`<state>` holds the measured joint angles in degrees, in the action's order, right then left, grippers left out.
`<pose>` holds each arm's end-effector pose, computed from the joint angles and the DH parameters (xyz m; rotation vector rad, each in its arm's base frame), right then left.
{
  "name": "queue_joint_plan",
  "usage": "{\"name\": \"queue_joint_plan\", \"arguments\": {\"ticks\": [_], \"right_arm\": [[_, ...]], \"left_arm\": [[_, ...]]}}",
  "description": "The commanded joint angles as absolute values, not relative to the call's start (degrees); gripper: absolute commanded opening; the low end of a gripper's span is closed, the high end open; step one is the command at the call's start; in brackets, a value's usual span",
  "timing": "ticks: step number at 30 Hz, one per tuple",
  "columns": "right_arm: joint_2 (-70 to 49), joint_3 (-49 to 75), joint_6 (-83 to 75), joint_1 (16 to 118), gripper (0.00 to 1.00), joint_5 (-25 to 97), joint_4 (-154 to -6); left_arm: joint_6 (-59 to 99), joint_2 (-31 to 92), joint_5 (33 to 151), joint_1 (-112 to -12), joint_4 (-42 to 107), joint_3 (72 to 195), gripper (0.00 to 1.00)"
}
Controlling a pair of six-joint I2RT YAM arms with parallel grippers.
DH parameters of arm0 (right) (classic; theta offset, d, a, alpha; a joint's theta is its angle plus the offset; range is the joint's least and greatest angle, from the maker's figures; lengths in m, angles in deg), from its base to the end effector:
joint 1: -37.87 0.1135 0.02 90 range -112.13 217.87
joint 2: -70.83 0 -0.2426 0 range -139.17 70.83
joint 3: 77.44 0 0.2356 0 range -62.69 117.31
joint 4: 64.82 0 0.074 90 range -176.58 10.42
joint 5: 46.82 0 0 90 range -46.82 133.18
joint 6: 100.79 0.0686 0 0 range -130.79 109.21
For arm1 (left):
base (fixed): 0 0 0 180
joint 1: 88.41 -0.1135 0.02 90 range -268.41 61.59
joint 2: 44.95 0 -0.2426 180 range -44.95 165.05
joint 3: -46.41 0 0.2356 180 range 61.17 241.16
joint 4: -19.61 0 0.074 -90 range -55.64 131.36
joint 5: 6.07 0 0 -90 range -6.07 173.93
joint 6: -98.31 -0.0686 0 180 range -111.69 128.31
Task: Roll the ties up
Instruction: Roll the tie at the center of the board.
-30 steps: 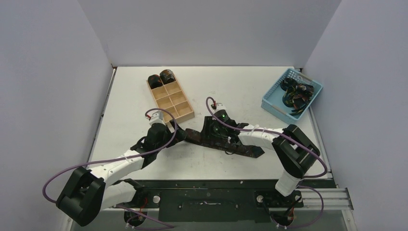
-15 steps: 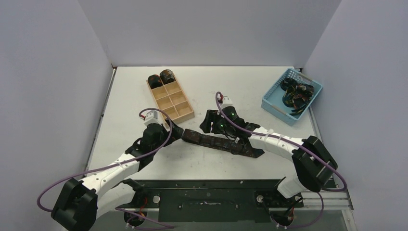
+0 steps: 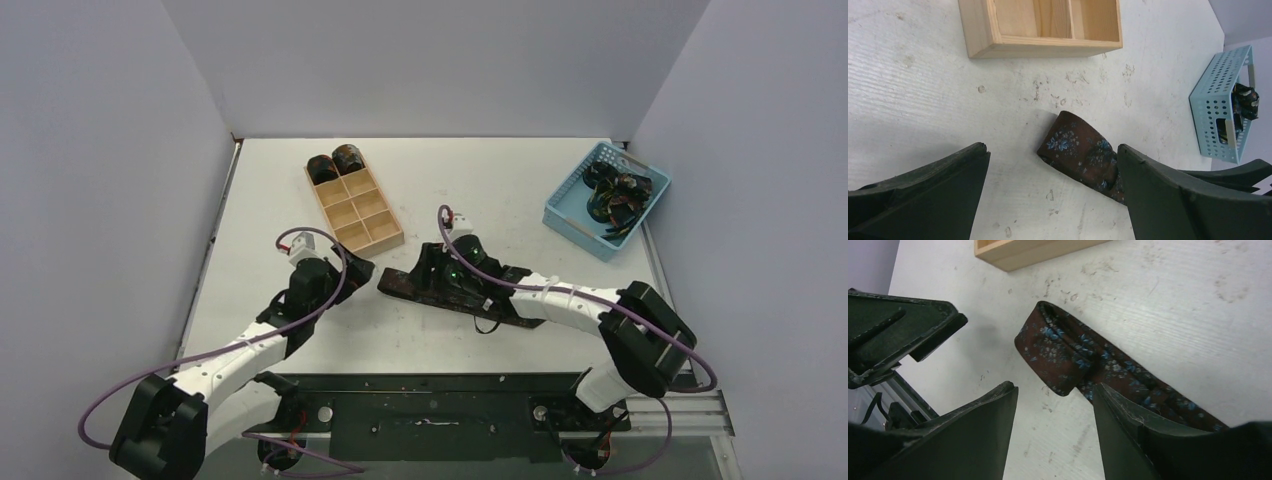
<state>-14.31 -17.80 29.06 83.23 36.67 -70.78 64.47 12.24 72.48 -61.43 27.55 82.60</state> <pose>0.2287 0.2427 0.1796 -0.1824 2.2765 0.9616 0.2130 -0.0932 0.1646 -0.6595 2.0328 -0.6748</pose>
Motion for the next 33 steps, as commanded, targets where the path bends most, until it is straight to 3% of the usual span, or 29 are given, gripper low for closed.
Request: {"name": "queue_joint_plan", "arguments": {"ticks": [1,10,33], "right_arm": [[-17.69,-13.69,29.5,85.54,0.56,38.51,-68.64],[-25.36,-10.77,29.54,86.28,0.52,38.67,-68.08],[-25.06,-20.16,31.53,83.28,0.47,38.75,-65.66]], "left_arm": [[62.42,13.37,75.52,-61.66,23.34,82.94,1.0],[58.15,24.76,81.27,-61.6,22.82,86.9,0.89],[58.19,33.95,91.2,-62.37,13.84,89.2,0.88]]}}
